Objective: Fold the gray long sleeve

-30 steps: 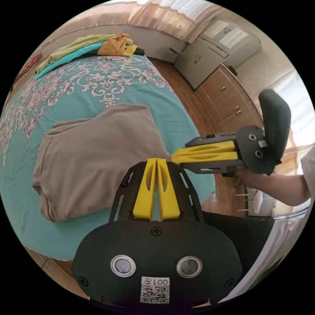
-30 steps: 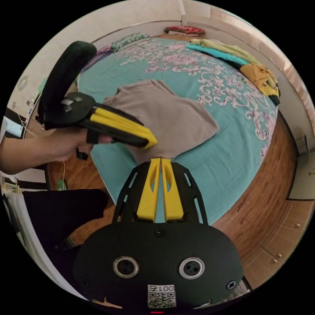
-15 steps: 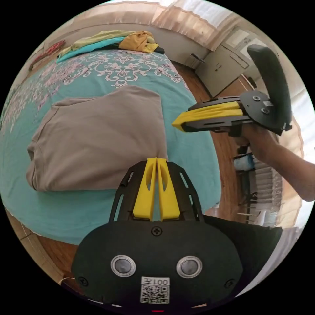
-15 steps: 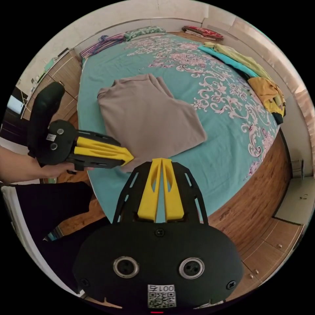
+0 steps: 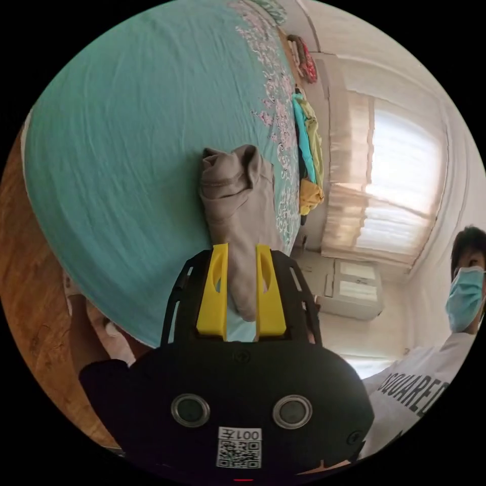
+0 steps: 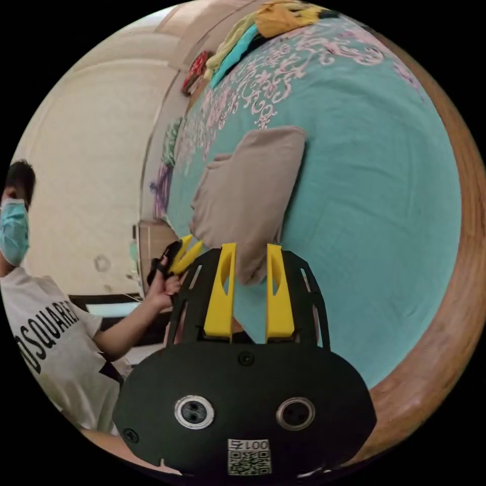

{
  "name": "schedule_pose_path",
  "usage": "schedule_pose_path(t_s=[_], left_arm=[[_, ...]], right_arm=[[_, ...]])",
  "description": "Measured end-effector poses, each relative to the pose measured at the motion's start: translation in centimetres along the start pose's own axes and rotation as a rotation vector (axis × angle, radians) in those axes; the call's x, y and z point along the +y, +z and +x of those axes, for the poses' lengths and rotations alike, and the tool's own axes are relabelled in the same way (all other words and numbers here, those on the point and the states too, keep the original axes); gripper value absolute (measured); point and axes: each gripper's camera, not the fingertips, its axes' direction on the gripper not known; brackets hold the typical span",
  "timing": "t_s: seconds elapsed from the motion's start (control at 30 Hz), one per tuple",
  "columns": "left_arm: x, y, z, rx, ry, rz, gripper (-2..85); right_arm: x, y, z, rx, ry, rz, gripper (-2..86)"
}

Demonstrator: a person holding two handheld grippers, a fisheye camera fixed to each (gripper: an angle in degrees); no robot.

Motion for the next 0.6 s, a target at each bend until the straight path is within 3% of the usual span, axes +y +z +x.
schedule_pose_path(t_s=[0.1,0.3,0.4,0.6], left_arm=[[-1.3,-1.7,-1.8,0.043,-0.043,-0.002,5.9],[-3.7,-5.0,-4.8,0.187,-0.102,-0.008,7.0],[-5.1,-6.1,-6.4,0.286,-0.130,-0.039,6.3],[-6.8,-10.7,-6.8,0.229,-0.059,-0.174,6.7]], right_arm=[[0.5,0.2,0.6,0.063,0.010,-0.039,11.0],[0.9,-0.5,1.7,-0.095,0.072,0.030,12.1],[0.5,-0.6,2.1,-0.081,0.067,0.043,11.3],[-0.3,-2.5,5.8,-0.359,0.189,0.049,8.6]])
